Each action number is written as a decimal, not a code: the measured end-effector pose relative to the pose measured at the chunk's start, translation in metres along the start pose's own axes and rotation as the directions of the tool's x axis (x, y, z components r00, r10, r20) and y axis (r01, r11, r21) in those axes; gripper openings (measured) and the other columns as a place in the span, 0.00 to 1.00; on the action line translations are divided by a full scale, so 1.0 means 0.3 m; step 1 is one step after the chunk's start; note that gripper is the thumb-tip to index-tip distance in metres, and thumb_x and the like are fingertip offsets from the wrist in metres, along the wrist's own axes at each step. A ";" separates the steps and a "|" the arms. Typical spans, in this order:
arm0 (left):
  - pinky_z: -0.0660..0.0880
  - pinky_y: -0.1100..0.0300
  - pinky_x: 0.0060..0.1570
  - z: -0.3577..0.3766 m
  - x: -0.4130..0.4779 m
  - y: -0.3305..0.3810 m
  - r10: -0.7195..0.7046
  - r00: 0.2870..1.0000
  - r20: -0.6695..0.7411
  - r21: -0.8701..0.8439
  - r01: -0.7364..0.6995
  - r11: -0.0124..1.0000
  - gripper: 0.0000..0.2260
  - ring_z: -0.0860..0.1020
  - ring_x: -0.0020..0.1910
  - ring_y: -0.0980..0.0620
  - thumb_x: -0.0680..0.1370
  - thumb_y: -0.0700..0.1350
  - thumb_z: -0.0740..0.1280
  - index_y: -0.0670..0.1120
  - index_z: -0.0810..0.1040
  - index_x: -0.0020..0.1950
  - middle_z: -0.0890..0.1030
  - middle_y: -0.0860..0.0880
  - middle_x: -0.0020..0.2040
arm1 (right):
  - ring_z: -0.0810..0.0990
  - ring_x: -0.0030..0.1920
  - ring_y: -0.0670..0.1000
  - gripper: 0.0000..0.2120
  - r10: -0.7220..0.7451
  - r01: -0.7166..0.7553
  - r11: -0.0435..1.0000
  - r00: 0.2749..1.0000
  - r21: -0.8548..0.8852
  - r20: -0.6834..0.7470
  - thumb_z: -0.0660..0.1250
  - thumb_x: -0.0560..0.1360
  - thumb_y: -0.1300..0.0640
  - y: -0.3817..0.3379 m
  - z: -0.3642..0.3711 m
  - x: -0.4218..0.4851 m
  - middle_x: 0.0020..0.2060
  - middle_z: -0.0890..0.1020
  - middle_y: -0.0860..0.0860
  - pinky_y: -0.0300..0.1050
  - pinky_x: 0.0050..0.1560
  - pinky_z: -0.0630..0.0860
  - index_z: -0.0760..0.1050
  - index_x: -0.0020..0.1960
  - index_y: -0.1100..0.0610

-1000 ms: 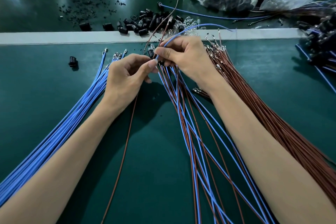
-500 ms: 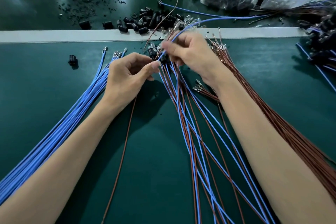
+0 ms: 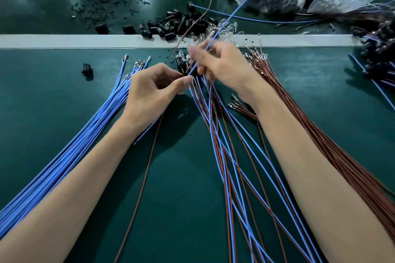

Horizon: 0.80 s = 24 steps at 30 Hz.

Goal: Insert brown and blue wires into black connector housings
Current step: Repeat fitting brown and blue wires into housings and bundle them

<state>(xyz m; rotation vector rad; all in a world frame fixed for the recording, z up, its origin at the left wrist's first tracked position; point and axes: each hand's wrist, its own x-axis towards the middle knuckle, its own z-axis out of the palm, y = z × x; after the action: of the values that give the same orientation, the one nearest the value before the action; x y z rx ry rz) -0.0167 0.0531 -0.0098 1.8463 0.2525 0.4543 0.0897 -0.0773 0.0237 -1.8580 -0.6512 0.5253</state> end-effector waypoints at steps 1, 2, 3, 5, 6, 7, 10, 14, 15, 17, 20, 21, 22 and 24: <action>0.78 0.54 0.40 0.001 0.000 -0.002 -0.004 1.000 0.004 0.000 0.004 1.000 0.08 0.80 0.33 0.53 0.69 0.51 0.73 0.48 0.79 0.39 0.83 0.50 0.34 | 0.73 0.26 0.44 0.11 0.006 0.000 0.992 0.999 0.127 -0.049 0.62 0.79 0.49 -0.006 -0.006 0.000 0.28 0.77 0.47 0.35 0.31 0.70 0.73 0.43 0.56; 0.78 0.52 0.41 0.000 0.000 -0.003 -0.006 1.000 0.006 0.002 0.006 1.000 0.09 0.81 0.34 0.50 0.69 0.51 0.73 0.47 0.80 0.39 0.83 0.47 0.35 | 0.72 0.26 0.45 0.12 0.010 0.012 0.973 0.995 0.230 -0.097 0.59 0.81 0.52 -0.010 -0.012 0.002 0.27 0.77 0.48 0.35 0.29 0.70 0.72 0.42 0.56; 0.78 0.50 0.42 0.000 0.001 -0.005 -0.010 1.000 0.009 0.005 0.010 1.000 0.09 0.81 0.35 0.47 0.69 0.51 0.74 0.46 0.80 0.39 0.83 0.45 0.36 | 0.72 0.26 0.45 0.12 0.011 0.026 0.961 0.991 0.276 -0.132 0.58 0.82 0.54 -0.012 -0.017 0.003 0.27 0.77 0.48 0.36 0.29 0.70 0.71 0.41 0.57; 0.78 0.48 0.43 -0.002 0.001 -0.009 -0.015 1.000 0.022 0.018 0.014 1.000 0.10 0.82 0.37 0.42 0.69 0.50 0.75 0.44 0.80 0.40 0.84 0.43 0.37 | 0.72 0.26 0.45 0.12 -0.014 0.043 0.972 0.992 0.230 -0.128 0.58 0.82 0.59 -0.011 -0.019 0.002 0.28 0.77 0.50 0.36 0.29 0.70 0.72 0.41 0.58; 0.78 0.48 0.42 -0.001 0.001 -0.010 -0.014 0.999 0.031 0.028 0.013 1.000 0.11 0.82 0.37 0.42 0.69 0.50 0.75 0.43 0.80 0.40 0.84 0.43 0.37 | 0.72 0.26 0.45 0.09 -0.028 0.047 0.981 0.994 0.187 -0.104 0.59 0.81 0.60 -0.009 -0.019 0.001 0.29 0.77 0.51 0.35 0.30 0.70 0.74 0.43 0.59; 0.78 0.49 0.41 0.000 0.001 -0.009 -0.015 0.999 0.040 0.033 0.014 0.999 0.11 0.82 0.36 0.44 0.70 0.50 0.75 0.42 0.80 0.40 0.83 0.44 0.36 | 0.72 0.26 0.45 0.07 -0.038 0.051 0.986 0.996 0.160 -0.085 0.60 0.80 0.62 -0.007 -0.020 0.000 0.29 0.77 0.51 0.35 0.30 0.70 0.75 0.47 0.61; 0.78 0.49 0.42 0.000 0.001 -0.005 -0.029 0.999 0.042 0.020 0.028 0.999 0.13 0.80 0.35 0.48 0.69 0.51 0.74 0.42 0.80 0.40 0.83 0.43 0.36 | 0.73 0.26 0.44 0.15 -0.054 0.073 0.975 0.994 0.211 -0.094 0.62 0.79 0.65 -0.007 -0.028 0.000 0.29 0.76 0.51 0.34 0.30 0.71 0.70 0.65 0.62; 0.78 0.50 0.43 0.002 0.000 -0.003 -0.037 0.998 0.042 0.026 0.036 0.999 0.12 0.80 0.35 0.50 0.69 0.52 0.73 0.44 0.80 0.40 0.84 0.43 0.37 | 0.72 0.28 0.49 0.19 -0.119 0.157 0.954 0.980 0.255 -0.158 0.66 0.77 0.65 0.000 -0.035 -0.001 0.28 0.77 0.51 0.37 0.29 0.71 0.65 0.65 0.60; 0.78 0.49 0.43 0.001 0.000 -0.002 -0.036 0.999 0.039 0.026 0.035 0.999 0.12 0.80 0.35 0.50 0.69 0.52 0.73 0.44 0.80 0.40 0.84 0.43 0.37 | 0.72 0.27 0.49 0.16 -0.131 0.171 0.952 0.977 0.253 -0.169 0.66 0.77 0.63 -0.002 -0.036 -0.001 0.27 0.77 0.51 0.36 0.28 0.70 0.67 0.63 0.60; 0.78 0.48 0.42 -0.002 0.002 -0.003 -0.029 0.999 0.035 0.032 0.028 0.999 0.11 0.80 0.35 0.49 0.69 0.52 0.73 0.45 0.80 0.40 0.84 0.43 0.37 | 0.72 0.24 0.46 0.09 -0.137 0.188 0.946 0.970 0.263 -0.199 0.63 0.79 0.59 -0.005 -0.039 0.002 0.25 0.78 0.50 0.35 0.25 0.68 0.71 0.58 0.60; 0.78 0.47 0.42 -0.001 0.004 -0.005 -0.023 0.999 0.032 0.042 0.021 0.999 0.11 0.81 0.35 0.46 0.69 0.52 0.73 0.45 0.80 0.40 0.83 0.44 0.37 | 0.72 0.23 0.46 0.12 -0.113 0.183 0.938 0.964 0.294 -0.242 0.56 0.82 0.56 -0.008 -0.047 0.005 0.23 0.77 0.49 0.34 0.23 0.66 0.77 0.50 0.59; 0.78 0.47 0.42 0.000 0.003 -0.004 -0.020 0.999 0.031 0.046 0.018 0.999 0.11 0.81 0.36 0.44 0.69 0.52 0.74 0.45 0.80 0.40 0.83 0.44 0.37 | 0.71 0.22 0.46 0.13 -0.111 0.175 0.946 0.965 0.272 -0.237 0.56 0.82 0.57 -0.008 -0.049 0.004 0.23 0.78 0.49 0.34 0.23 0.66 0.78 0.47 0.59; 0.78 0.46 0.42 0.000 0.002 -0.003 -0.017 0.999 0.029 0.049 0.016 0.999 0.11 0.81 0.36 0.43 0.69 0.52 0.74 0.45 0.80 0.40 0.83 0.44 0.37 | 0.70 0.22 0.46 0.14 -0.110 0.160 0.959 0.971 0.236 -0.211 0.57 0.82 0.57 -0.007 -0.050 0.003 0.23 0.78 0.50 0.34 0.23 0.65 0.79 0.45 0.60; 0.78 0.46 0.42 0.000 0.002 -0.002 -0.015 1.000 0.028 0.047 0.013 0.999 0.10 0.81 0.37 0.42 0.69 0.51 0.74 0.46 0.80 0.40 0.83 0.45 0.37 | 0.70 0.21 0.46 0.15 -0.092 0.108 0.981 0.990 0.163 -0.103 0.59 0.81 0.57 -0.006 -0.048 -0.003 0.23 0.79 0.51 0.33 0.24 0.65 0.80 0.45 0.62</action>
<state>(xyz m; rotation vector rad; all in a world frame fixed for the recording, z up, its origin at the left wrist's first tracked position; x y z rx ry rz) -0.0161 0.0537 -0.0103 1.8944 0.2588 0.4157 0.0976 -0.0873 0.0305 -1.6720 -0.6140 0.4104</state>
